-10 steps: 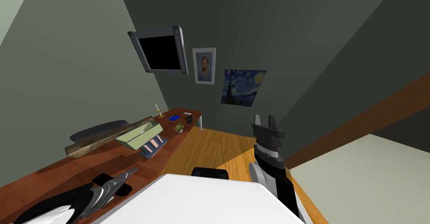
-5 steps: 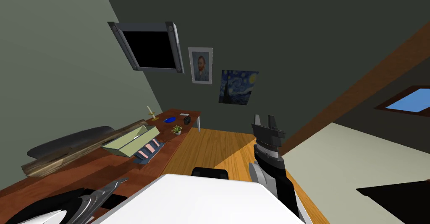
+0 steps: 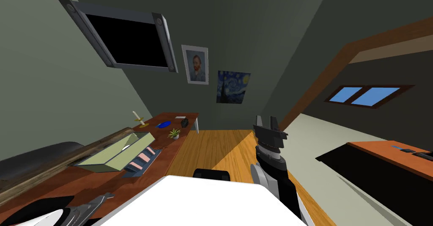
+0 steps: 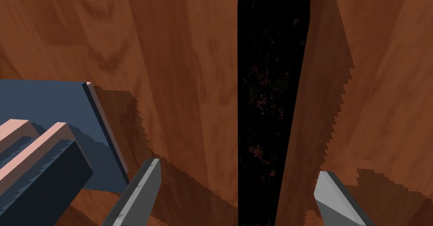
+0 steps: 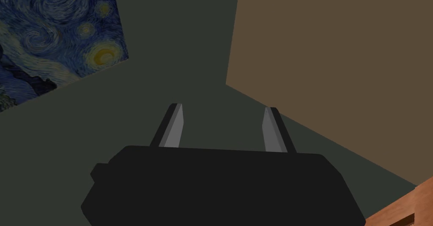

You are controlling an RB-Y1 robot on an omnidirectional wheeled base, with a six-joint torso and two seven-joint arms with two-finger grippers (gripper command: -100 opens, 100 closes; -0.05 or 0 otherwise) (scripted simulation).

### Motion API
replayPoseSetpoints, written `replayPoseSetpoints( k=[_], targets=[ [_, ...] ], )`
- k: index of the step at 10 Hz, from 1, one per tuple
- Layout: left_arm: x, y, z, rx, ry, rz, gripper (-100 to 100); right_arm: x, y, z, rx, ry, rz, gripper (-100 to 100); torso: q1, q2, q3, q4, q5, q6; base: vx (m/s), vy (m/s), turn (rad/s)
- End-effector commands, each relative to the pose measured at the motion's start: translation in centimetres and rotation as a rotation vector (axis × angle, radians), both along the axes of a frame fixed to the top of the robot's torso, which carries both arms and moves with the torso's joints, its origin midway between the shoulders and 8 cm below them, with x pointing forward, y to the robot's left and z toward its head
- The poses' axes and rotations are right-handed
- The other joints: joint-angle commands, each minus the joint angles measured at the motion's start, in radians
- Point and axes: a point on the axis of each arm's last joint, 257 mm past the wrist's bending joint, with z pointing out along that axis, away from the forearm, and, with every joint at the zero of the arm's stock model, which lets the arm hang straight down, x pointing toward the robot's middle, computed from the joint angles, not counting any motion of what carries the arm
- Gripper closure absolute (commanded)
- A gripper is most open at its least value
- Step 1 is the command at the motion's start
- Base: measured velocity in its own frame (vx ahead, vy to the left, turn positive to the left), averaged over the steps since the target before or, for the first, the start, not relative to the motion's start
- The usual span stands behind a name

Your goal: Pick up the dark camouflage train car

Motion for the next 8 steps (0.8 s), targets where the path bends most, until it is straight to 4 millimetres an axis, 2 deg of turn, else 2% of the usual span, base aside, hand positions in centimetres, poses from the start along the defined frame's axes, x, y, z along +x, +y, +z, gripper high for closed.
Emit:
replayPoseSetpoints(
  k=[1,4,5,6,7,8],
  targets=[
    [-1.2,-0.2,-0.2,-0.019,0.048,0.032,-100,0.0,0.0,0.0,0.000,0.000,0.000,0,0.000,0.000,0.000,0.000,0.000,0.000,-0.067,0.098,-0.211],
    [-2.7,-0.5,-0.4,-0.047,0.104,0.072,-100,0.0,0.0,0.0,0.000,0.000,0.000,0,-0.001,0.000,0.000,0.000,0.000,-0.001,-0.063,0.087,-0.135],
    [-2.3,-0.4,-0.4,-0.039,0.090,0.063,-100,0.0,0.0,0.0,0.000,0.000,0.000,0,-0.002,-0.001,0.000,0.000,0.000,0.000,-0.026,0.040,-0.035],
    [-2.4,-0.4,-0.4,-0.041,0.094,0.065,0,0.0,0.0,0.0,0.000,0.000,0.000,0,-0.004,-0.002,-0.001,0.000,-0.001,-0.001,-0.005,0.008,0.005],
    [-2.4,-0.3,-1.0,-0.040,0.091,0.104,-100,0.0,0.0,0.0,0.000,0.000,0.000,0,-0.006,-0.004,-0.002,-0.001,-0.001,-0.001,-0.085,-0.004,-0.255],
    [-2.5,-0.3,-1.2,-0.040,0.090,0.117,-100,0.0,0.0,0.0,0.000,0.000,0.000,0,-0.007,-0.001,0.000,0.000,-0.002,0.000,-0.144,0.021,-0.273]
  ],
)
